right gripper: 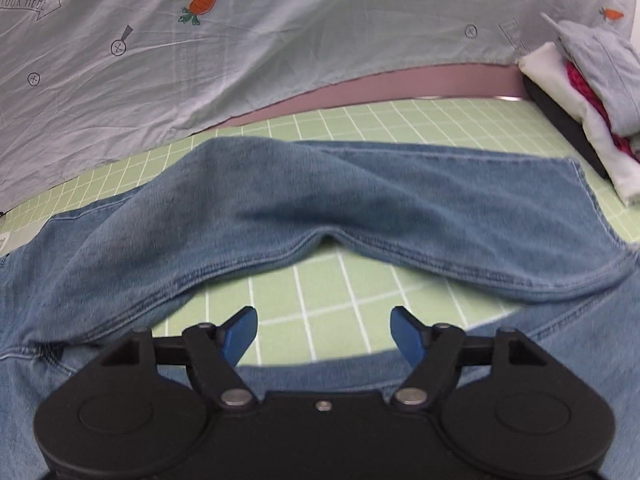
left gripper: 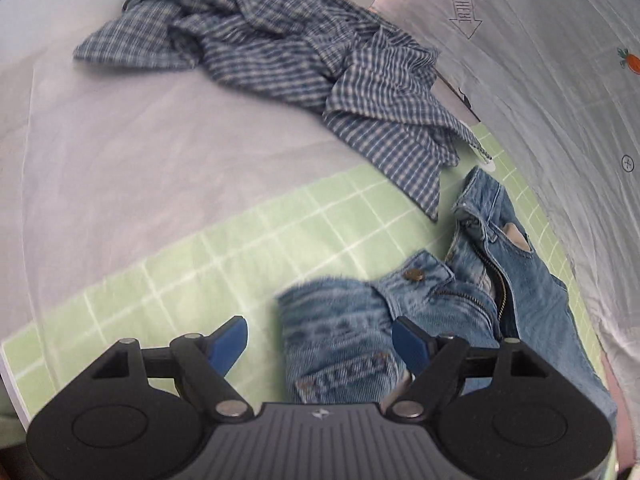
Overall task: Fold clothes
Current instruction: 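Grasp the waistband with the left gripper and pull it to straighten the jeans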
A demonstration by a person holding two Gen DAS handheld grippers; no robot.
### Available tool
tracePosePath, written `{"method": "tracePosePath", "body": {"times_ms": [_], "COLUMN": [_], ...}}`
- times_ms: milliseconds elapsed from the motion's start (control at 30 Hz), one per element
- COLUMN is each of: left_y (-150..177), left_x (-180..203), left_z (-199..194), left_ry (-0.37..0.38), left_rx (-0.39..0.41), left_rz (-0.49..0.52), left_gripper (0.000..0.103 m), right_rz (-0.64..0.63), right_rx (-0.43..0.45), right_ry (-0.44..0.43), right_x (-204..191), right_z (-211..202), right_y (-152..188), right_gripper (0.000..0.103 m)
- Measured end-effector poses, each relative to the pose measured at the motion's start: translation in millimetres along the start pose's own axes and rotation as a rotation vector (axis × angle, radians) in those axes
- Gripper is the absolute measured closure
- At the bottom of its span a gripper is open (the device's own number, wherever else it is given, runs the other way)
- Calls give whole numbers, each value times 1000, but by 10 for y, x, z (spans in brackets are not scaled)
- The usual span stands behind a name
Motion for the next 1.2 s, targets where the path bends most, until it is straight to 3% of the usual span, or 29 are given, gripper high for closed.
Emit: {"method": "tracePosePath", "body": {"times_ms": [133,267,333,367,400,500,567,600,633,667,767,867,967,1067,1200], "left_y": [160,168,138,127,119,164,265,402,524,579,505,431,458,494,587], "left_x": [-172,-146,-84,-39,18,230,414,525,551,489,60,-374,-329,-153,72], "left_z": [116,162,200,211,190,-198,-638,-901,-1064,-1087,-627,-264,-405,-519,-586], "left_ry": [91,170,199,180,162,137,116,68,25,-10,-137,-145,-140,-143,-100], "left_rx": [-66,-41,-40,-37,-21,134,293,406,483,495,304,123,181,229,223], "left_rz": [-76,-89,-91,-72,-35,107,251,368,415,382,195,25,61,121,169], "left_gripper": [22,22,44,68,83,89,89,89,89,88,77,68,63,44,38], "right_rz": [21,17,20,22,28,44,47,45,43,38,28,21,12,26,64], "right_rx": [-28,-11,-6,-4,-7,-24,-38,-45,-53,-62,-92,-119,-111,-96,-90], "right_ry": [-23,-37,-36,-35,-35,-30,-22,-17,-13,-7,3,3,4,5,24], "right_x": [52,90,120,136,153,188,194,196,197,211,267,330,385,462,623], "right_z": [-111,-280,-343,-374,-388,-372,-346,-334,-322,-305,-247,-200,-215,-259,-289], "right_y": [214,325,389,421,448,523,571,597,622,646,698,729,680,656,662], "right_gripper": [29,28,28,27,27,27,27,27,27,27,27,27,27,25,23]}}
Point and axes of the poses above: each gripper's, at about its wrist camera, not at the fingertips, and z roughly the way its jaws point, x to its right, y to its underside, the point moved 1 cm from there along z, roughly the way its jaws point, and after that the axes turned 5 degrees about -x, right-handed, at the moved point
